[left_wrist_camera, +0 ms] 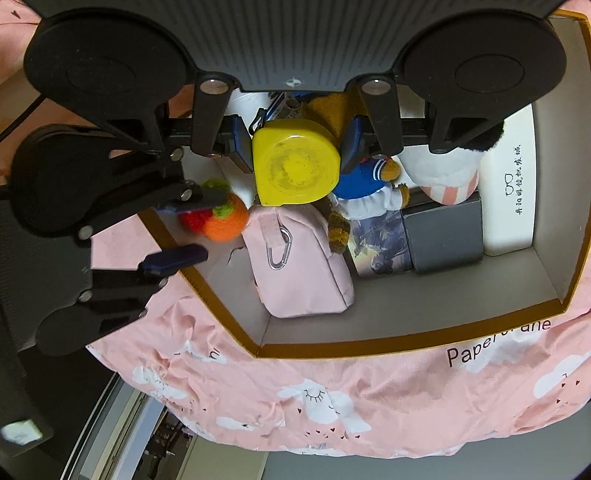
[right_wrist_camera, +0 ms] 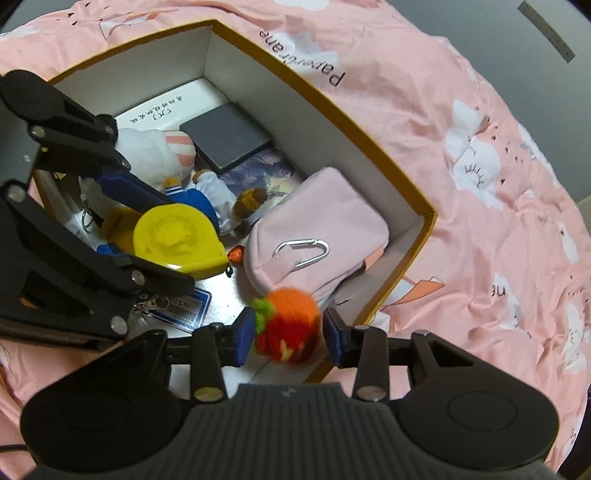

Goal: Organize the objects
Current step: 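Lower the tape measure and fruit into the box and open both tools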

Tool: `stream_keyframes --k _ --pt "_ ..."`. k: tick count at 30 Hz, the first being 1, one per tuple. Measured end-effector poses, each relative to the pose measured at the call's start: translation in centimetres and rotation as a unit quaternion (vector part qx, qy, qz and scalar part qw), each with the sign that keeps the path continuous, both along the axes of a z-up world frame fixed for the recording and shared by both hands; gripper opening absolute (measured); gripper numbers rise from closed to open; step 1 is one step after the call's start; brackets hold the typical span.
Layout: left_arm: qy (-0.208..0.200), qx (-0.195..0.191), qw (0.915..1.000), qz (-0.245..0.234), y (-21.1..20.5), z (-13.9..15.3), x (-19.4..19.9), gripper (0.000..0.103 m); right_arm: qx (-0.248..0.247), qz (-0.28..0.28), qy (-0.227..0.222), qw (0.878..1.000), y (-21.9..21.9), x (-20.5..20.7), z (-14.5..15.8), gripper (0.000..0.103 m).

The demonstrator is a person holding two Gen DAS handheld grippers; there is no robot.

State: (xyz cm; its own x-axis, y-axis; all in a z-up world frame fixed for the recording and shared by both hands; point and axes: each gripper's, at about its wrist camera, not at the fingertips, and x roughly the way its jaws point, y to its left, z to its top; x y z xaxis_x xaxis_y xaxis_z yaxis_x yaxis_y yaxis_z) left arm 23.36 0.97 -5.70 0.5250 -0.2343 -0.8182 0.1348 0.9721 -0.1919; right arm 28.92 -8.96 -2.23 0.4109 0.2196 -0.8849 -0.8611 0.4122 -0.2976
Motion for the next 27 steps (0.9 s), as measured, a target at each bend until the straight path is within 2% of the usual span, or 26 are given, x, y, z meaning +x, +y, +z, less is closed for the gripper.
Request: stream_keyframes --k 5,6,7,8,9,14,22,27 --pt "0.001 0.025 0.9997 0.000 -0.6 -0.4 0.0 0.056 0.021 0.026 -0.058 0.998 -0.9 -1.4 0.9 0.047" --pt "0.001 0.031 0.9995 -0.001 -0.8 -0.5 0.1 0.056 0.025 0.025 -0.077 0.996 -1.1 -1.7 1.1 0.058" --pt "0.000 0.037 0.9993 -0.002 -1.0 -0.7 0.1 0.056 0.029 0.017 -0.103 0.994 -1.3 -2.0 1.3 0.065" --pt "0.000 0.038 0.9993 -0.004 -1.2 -0.7 0.2 0.056 0.035 0.010 -0.125 0.991 -1.6 -2.2 1.4 0.070" --pt "0.001 0.036 0.9993 -0.007 -1.3 -0.8 0.2 0.056 0.040 0.005 -0.135 0.990 -1.8 -2.3 1.5 0.070" --pt "0.010 0.032 0.9993 -0.014 -2.2 -1.0 0.7 0.056 0.067 -0.039 -0.118 0.990 -3.2 -1.5 1.9 0.070" --pt "0.043 -0.023 0.9988 0.002 -1.5 -1.9 1.4 0.057 0.081 -0.078 -0.097 0.989 -3.8 -1.0 1.2 0.069" --pt "0.039 -0.024 0.9989 0.006 -1.6 -1.9 1.3 0.059 0.085 -0.087 -0.093 0.988 -4.0 -1.0 1.2 0.069"
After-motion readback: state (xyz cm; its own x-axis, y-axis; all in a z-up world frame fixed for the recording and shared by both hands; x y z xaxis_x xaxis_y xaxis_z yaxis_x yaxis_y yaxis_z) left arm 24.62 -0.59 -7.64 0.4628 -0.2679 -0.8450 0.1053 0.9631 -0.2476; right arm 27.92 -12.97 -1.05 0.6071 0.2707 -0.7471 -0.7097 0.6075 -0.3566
